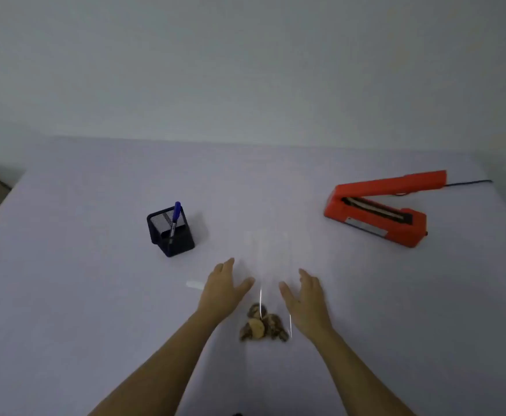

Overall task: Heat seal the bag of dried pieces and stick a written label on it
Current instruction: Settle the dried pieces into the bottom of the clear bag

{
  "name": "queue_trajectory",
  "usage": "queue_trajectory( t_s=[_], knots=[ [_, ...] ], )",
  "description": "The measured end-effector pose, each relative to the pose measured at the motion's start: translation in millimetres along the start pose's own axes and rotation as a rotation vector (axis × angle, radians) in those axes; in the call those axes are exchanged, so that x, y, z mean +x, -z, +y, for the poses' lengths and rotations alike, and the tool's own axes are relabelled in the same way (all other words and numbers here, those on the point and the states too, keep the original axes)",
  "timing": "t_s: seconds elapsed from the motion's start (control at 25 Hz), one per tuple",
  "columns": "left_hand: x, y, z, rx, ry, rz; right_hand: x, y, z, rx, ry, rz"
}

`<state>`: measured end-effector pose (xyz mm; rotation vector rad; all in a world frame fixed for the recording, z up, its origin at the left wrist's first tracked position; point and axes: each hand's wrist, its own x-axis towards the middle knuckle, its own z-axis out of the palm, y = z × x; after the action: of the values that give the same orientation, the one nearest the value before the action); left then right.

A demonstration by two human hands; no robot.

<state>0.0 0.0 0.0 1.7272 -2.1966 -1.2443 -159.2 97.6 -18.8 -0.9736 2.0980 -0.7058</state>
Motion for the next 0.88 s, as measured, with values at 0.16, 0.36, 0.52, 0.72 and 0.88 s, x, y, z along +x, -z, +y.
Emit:
queue_trajectory(
  t_s=[0.16, 0.36, 0.52, 0.72, 0.88],
  knots=[
    [5.9, -24.8, -8.2, -0.239, 0.137, 0.067, 6.9, -8.9, 13.9, 0.215, -0.102, -0.029],
    [6.7, -47.0, -14.6, -0.354, 0.209, 0.053, 7.6, -14.8, 24.6, 0.346, -0.141, -0.099],
    [7.0, -48.0, -17.1, -0.413, 0.232, 0.033, 8.2, -16.6, 28.9, 0.384, -0.141, -0.111],
    [8.7, -36.6, -18.7, -0.447, 0.206, -0.04, 11.6, -17.5, 29.8, 0.449, -0.145, -0.161],
    [13.4, -26.2, -19.6, -0.508, 0.143, -0.163, 16.1, -19.1, 37.3, 0.519, -0.114, -0.177]
  ],
)
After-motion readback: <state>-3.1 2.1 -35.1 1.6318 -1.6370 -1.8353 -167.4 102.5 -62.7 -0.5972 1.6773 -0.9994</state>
